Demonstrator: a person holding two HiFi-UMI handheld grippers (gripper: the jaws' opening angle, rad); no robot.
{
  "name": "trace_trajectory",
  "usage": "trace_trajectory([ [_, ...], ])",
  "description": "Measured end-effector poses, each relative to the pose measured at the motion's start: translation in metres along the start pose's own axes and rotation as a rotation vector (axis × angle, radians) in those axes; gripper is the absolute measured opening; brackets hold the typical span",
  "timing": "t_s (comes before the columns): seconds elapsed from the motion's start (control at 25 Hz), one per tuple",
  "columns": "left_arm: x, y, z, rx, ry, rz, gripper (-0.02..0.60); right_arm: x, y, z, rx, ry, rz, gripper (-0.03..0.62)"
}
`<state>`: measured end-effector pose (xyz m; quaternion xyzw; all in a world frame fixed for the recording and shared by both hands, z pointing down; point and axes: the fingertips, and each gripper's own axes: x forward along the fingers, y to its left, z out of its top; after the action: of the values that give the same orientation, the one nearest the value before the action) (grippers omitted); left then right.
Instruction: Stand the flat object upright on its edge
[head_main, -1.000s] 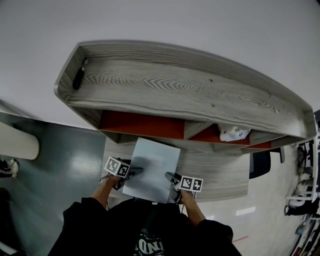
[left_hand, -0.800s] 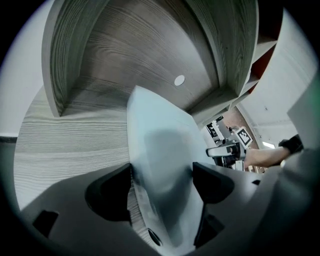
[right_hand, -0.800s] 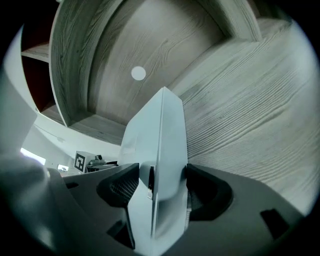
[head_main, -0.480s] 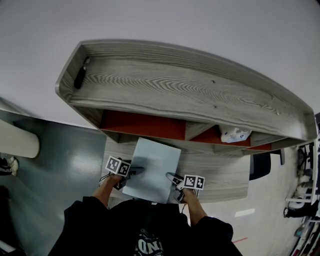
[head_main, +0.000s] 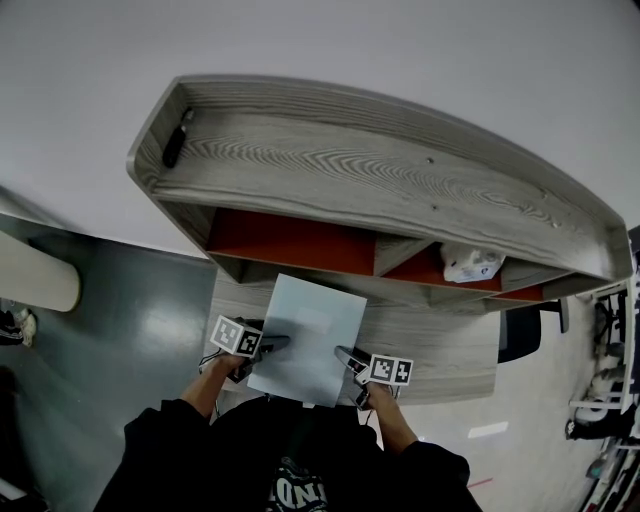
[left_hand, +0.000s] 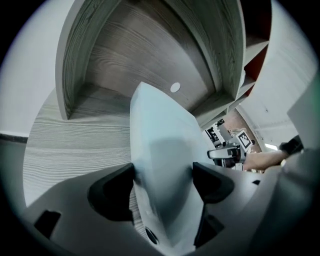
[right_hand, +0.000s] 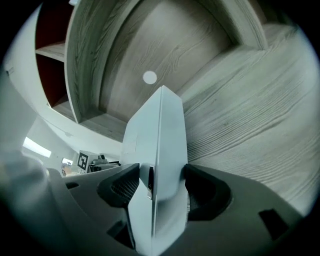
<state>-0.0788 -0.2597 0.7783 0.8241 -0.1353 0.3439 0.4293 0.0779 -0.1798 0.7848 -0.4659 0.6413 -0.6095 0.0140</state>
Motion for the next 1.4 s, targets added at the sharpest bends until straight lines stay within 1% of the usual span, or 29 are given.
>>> trace_trajectory([
  [0.28,-0.017,-0.019,0.014,0.083,-0.078,0.016,0.376,-0.017,0.024,0.017,-0.165,-0.058,-0.001,0.265],
  [0.44,-0.027,-0.027,0.022,0.124,-0.118,0.016,0.376,-0.025,0.039,0.027,-0.26,-0.077,-0.004,0.265],
  [0.68,-0.049,-0.038,0.038,0.2,-0.187,0.038,0.374,-0.034,0.064,0.038,-0.4,-0.114,-0.006,0.265],
  [0.84,-0.058,-0.043,0.046,0.27,-0.229,0.065,0.374,-0.039,0.078,0.046,-0.503,-0.136,-0.014,0.264],
  [1.08,-0.075,-0.051,0.056,0.389,-0.281,0.12,0.371,-0.045,0.094,0.051,-0.622,-0.183,-0.022,0.264],
  [1.4,-0.086,-0.06,0.057,0.452,-0.348,0.172,0.368,-0.053,0.109,0.055,-0.796,-0.22,-0.063,0.264],
])
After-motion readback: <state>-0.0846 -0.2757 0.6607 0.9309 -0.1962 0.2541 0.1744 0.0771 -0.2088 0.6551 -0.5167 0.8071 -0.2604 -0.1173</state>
